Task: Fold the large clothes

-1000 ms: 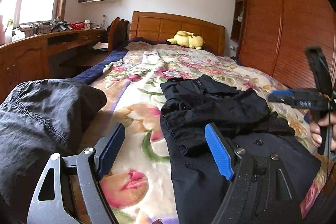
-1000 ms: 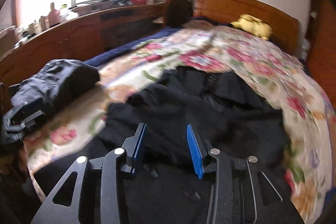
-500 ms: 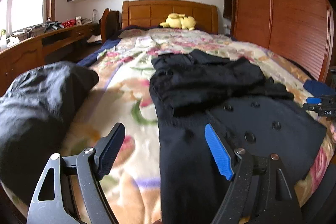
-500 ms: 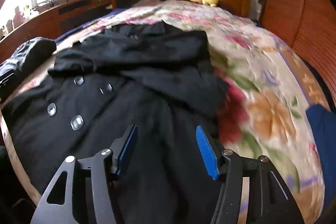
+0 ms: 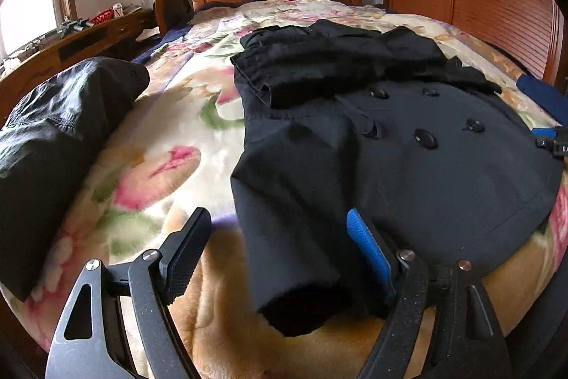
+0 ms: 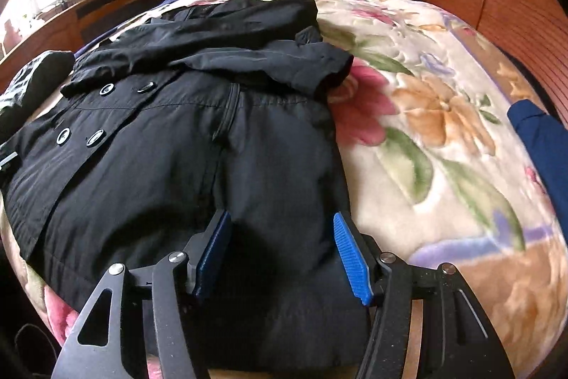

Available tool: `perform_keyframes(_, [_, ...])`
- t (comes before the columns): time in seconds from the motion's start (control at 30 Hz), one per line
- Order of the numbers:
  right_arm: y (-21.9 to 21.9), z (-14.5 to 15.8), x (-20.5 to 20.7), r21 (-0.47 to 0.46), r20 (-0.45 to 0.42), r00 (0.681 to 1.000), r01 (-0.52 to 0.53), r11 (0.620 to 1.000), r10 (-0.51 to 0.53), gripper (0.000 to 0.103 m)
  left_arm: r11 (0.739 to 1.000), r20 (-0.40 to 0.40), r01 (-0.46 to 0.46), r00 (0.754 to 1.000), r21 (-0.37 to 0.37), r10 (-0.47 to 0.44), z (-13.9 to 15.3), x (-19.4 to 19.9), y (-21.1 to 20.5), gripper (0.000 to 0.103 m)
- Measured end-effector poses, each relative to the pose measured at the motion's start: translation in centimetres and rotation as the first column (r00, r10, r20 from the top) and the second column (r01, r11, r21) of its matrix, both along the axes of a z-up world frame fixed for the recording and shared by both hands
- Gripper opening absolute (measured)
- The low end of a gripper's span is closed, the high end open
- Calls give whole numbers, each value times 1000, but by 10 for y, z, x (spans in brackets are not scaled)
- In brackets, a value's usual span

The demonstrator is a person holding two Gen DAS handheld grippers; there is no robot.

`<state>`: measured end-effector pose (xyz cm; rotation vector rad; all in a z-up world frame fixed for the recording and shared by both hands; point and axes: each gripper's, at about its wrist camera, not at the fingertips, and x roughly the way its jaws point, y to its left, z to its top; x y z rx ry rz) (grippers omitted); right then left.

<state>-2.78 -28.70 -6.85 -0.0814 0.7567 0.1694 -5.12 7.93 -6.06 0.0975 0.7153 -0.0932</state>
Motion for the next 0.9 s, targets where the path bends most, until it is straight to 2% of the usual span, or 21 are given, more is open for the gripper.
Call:
perform_keyframes(0.2, [-13, -19, -1, 48, 58, 998, -7, 999, 4, 66, 1000, 7, 1, 1000, -30, 0, -4, -2, 4, 82])
perform_keyframes(0.4, [-11, -21, -6, 35, 76, 997, 6, 999, -8, 66, 999, 32, 0, 999, -41, 1, 1, -8, 7, 82])
perform_keyframes(0.57, [-13, -12, -14, 49, 34, 999, -1, 999, -1, 65, 998, 62, 26, 998, -51, -23, 7, -19, 6, 66])
perform_keyframes(0.77, [-22, -6, -35, 114, 18, 999, -42, 993, 40, 51, 996, 73, 40, 997, -83, -34, 10, -27, 8, 49])
perform_keyframes(0.9, [-22, -3, -47, 117, 25, 998, -62, 991, 59, 39, 994, 78, 45, 996, -96, -37, 11, -30, 8, 38])
